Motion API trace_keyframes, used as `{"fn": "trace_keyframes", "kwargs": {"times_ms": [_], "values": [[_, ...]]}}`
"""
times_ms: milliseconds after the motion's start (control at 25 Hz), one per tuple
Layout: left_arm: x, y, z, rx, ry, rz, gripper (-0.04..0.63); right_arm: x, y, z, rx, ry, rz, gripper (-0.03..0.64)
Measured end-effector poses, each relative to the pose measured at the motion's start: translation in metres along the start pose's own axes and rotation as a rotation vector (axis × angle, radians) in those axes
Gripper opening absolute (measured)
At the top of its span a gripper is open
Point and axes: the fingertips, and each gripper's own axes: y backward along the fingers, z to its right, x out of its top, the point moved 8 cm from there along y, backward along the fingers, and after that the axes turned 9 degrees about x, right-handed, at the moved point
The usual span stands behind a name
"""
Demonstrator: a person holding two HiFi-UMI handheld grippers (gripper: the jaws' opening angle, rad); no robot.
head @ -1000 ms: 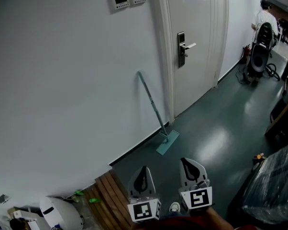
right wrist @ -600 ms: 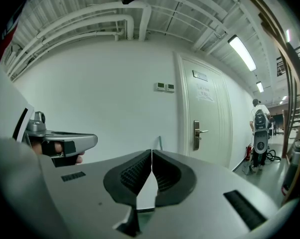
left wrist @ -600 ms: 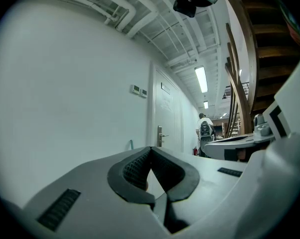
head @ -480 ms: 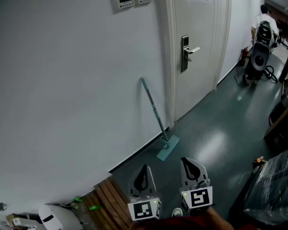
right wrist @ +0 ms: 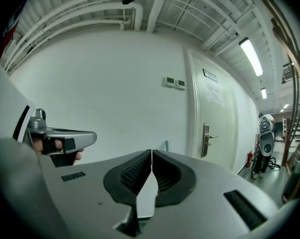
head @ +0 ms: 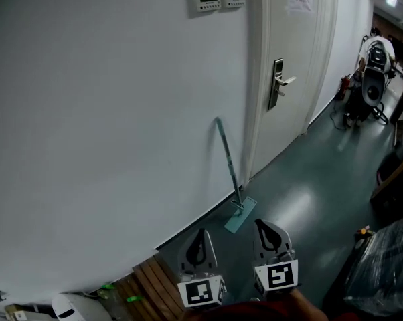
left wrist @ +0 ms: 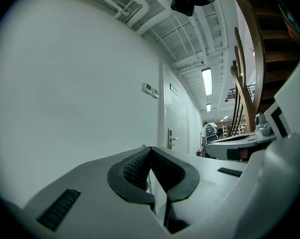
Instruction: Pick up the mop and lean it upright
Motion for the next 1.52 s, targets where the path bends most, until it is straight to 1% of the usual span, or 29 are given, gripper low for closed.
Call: {"fn": "trace_keyframes", "kwargs": {"times_ms": [120,200,320,440,560,720,880,1080,1200,1360,1520], "values": [[-0.006,-0.015,-0.019,-0.012,-0.021,-0.014,0.014,0.002,-0.016,-0.007,-0.022,0.003,-0.002,0.018],[-0.006,-0.023,-0.026,-0.028,-0.005,-0.009,0.014,0.003,-0.023,-0.011,-0.039,0.005,-0.006,0.018],[-0.006,-0.033,-0.028,-0.055,0.031,0.003,0.014,0.002,-0.033,-0.012,-0.057,0.015,-0.010,0.018],[-0.008,-0.044,-0.028,-0.077,0.033,0.000,0.014,0.002,-0.045,-0.009,-0.066,0.016,-0.011,0.018],[-0.012,-0.059,-0.026,-0.080,0.032,-0.003,0.014,-0.001,-0.059,0.002,-0.071,0.005,-0.006,0.018],[-0.016,-0.089,-0.020,-0.081,0.018,0.003,0.014,-0.008,-0.087,0.025,-0.059,-0.007,0.003,0.018],[-0.016,-0.133,-0.013,-0.054,0.011,0.006,0.014,-0.010,-0.128,0.053,-0.028,-0.018,0.016,0.018],[-0.018,-0.195,-0.003,-0.015,0.003,-0.022,0.014,-0.008,-0.179,0.099,0.002,-0.021,0.016,0.018],[-0.016,-0.229,0.005,0.005,-0.019,-0.015,0.014,-0.002,-0.204,0.130,0.010,-0.030,0.030,0.018],[-0.011,-0.265,0.019,0.031,-0.027,-0.001,0.014,0.000,-0.230,0.162,0.037,-0.020,0.036,0.018],[-0.007,-0.295,0.031,0.048,-0.014,0.010,0.014,0.002,-0.253,0.181,0.072,-0.018,0.041,0.018]]}}
